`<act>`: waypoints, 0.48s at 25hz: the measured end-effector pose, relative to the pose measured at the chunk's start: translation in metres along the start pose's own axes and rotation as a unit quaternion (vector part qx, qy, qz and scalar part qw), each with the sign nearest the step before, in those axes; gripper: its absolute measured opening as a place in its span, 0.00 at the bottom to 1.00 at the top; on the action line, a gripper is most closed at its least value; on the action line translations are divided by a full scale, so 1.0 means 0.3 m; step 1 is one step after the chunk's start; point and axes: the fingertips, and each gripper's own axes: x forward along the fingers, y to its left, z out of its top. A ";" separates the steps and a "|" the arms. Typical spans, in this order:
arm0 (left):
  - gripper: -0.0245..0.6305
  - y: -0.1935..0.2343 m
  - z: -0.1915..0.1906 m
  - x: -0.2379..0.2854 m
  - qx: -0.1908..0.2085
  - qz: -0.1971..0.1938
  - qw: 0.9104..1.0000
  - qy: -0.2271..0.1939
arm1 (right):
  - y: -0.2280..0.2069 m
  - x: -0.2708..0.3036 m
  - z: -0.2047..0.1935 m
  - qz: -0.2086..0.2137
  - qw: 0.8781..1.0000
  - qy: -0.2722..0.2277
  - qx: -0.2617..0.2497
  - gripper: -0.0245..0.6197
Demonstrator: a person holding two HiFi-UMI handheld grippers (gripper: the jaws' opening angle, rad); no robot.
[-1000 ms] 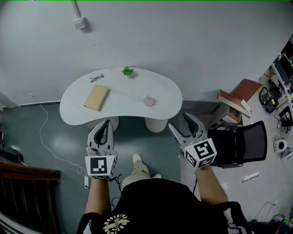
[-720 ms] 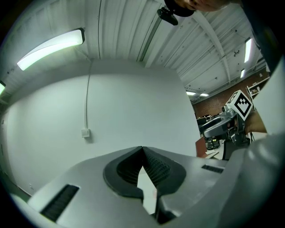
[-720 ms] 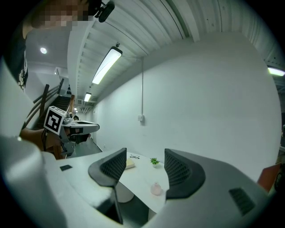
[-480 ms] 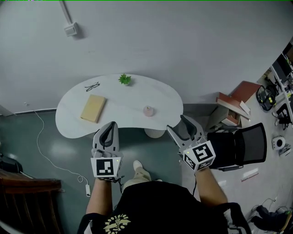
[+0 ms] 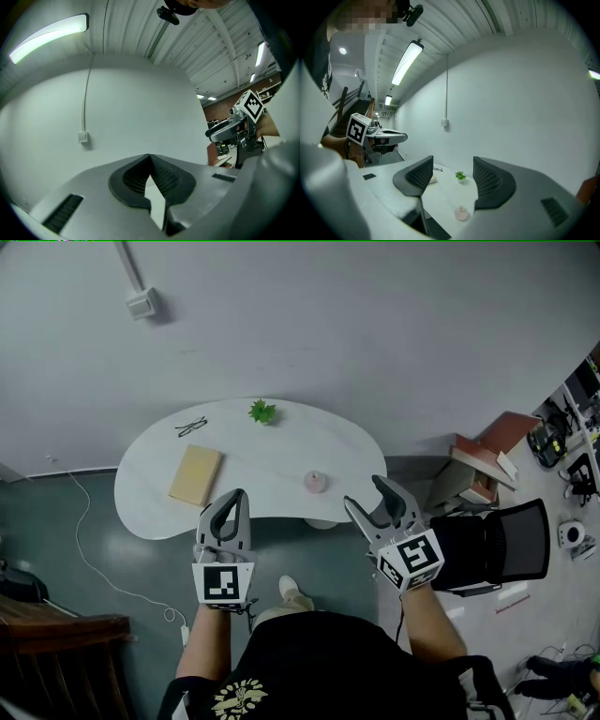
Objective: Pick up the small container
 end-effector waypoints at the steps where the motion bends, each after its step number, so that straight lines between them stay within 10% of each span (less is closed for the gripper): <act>1: 0.04 0.009 -0.010 0.009 0.000 -0.006 1.000 0.007 | 0.001 0.015 0.007 0.000 1.000 -0.002 0.001 0.44; 12: 0.04 0.107 -0.043 0.130 0.005 -0.043 0.999 -0.001 | -0.019 0.182 0.049 -0.012 1.000 0.007 -0.006 0.44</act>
